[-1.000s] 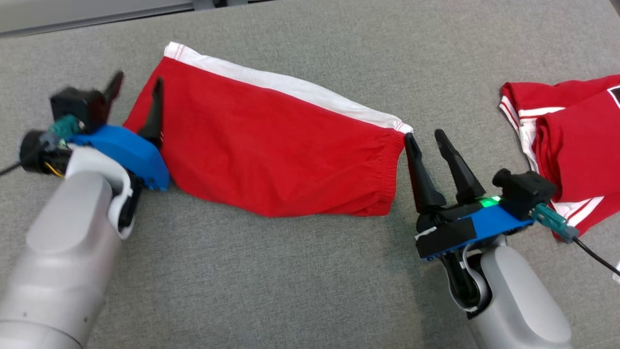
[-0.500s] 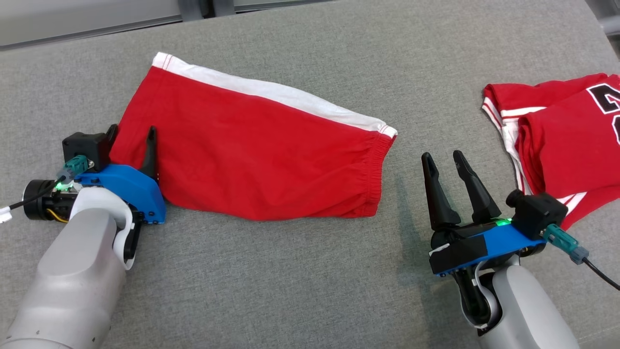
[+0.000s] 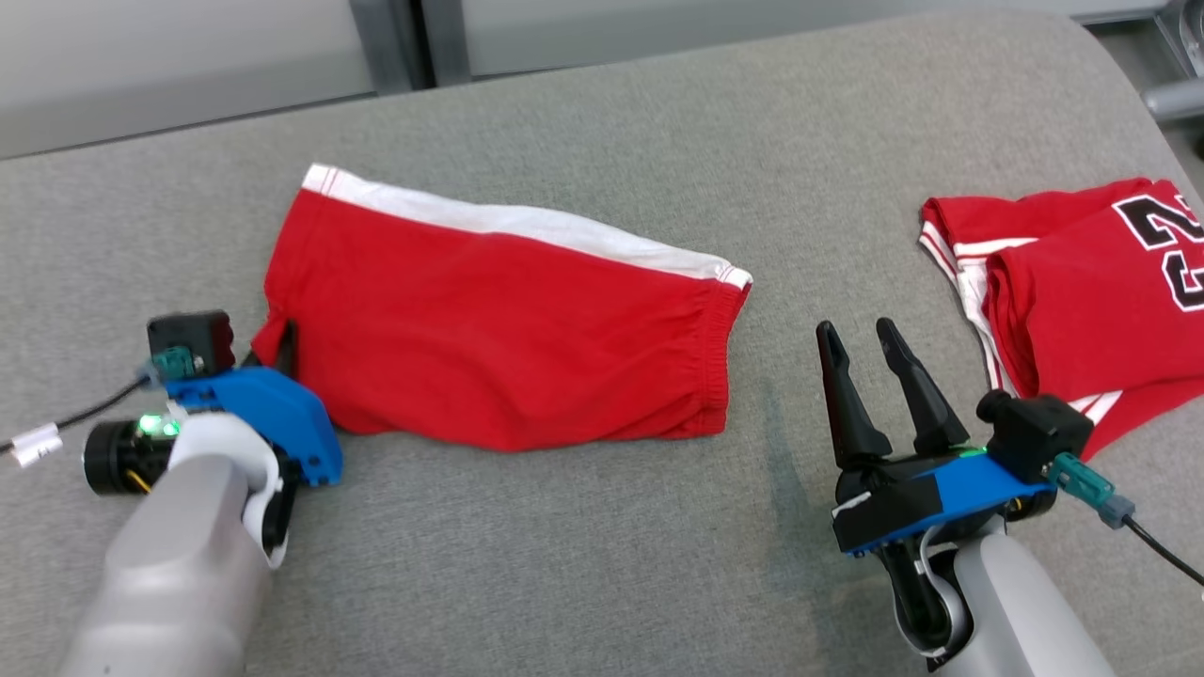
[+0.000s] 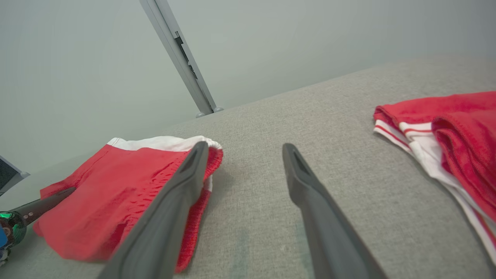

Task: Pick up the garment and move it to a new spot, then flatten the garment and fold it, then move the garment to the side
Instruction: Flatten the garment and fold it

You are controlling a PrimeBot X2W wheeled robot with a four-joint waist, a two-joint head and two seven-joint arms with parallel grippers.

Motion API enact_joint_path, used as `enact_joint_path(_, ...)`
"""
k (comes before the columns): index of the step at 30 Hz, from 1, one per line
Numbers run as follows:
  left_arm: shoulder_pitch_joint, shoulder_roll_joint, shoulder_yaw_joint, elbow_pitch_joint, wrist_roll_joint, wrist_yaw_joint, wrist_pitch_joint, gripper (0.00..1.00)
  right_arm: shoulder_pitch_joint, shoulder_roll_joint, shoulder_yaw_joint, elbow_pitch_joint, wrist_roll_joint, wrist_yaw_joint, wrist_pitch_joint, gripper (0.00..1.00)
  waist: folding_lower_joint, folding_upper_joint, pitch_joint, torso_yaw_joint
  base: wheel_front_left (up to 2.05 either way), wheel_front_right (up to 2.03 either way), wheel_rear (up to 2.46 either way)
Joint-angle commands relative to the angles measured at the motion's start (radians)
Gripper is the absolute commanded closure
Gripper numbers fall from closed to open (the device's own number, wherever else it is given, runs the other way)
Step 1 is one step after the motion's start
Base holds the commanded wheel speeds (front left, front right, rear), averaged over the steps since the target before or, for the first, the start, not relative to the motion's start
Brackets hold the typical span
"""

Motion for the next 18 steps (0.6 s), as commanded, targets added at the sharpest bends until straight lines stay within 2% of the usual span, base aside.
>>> enact_joint_path(1, 0.049, 0.001, -0.002, 0.023, -0.005, -0.001, -0.004, 1.00, 0.017, -0.002, -0.002, 0.003, -0.002, 0.000, -0.004, 0.00, -0.0001, 0.0001, -0.013, 0.002, 0.00, 0.00, 0.00)
enact_joint_path(7, 0.118, -0.045, 0.012, -0.009, -0.011, 0.014, -0.068, 1.00, 0.067, -0.002, -0.017, 0.035, -0.018, 0.000, -0.004, 0.00, -0.0001, 0.0001, -0.103, 0.046, 0.00, 0.00, 0.00)
enact_joint_path(10, 0.181, -0.063, 0.026, -0.035, -0.014, 0.037, -0.074, 1.00, 0.097, -0.002, -0.025, 0.053, -0.022, 0.000, -0.004, 0.00, -0.0001, 0.0001, -0.148, 0.071, 0.00, 0.00, 0.00)
enact_joint_path(18, 0.345, -0.094, 0.081, -0.207, 0.032, 0.112, -0.075, 1.00, 0.152, -0.002, -0.028, 0.087, -0.036, 0.000, -0.004, 0.00, -0.0001, 0.0001, -0.207, 0.136, 0.00, 0.00, 0.00)
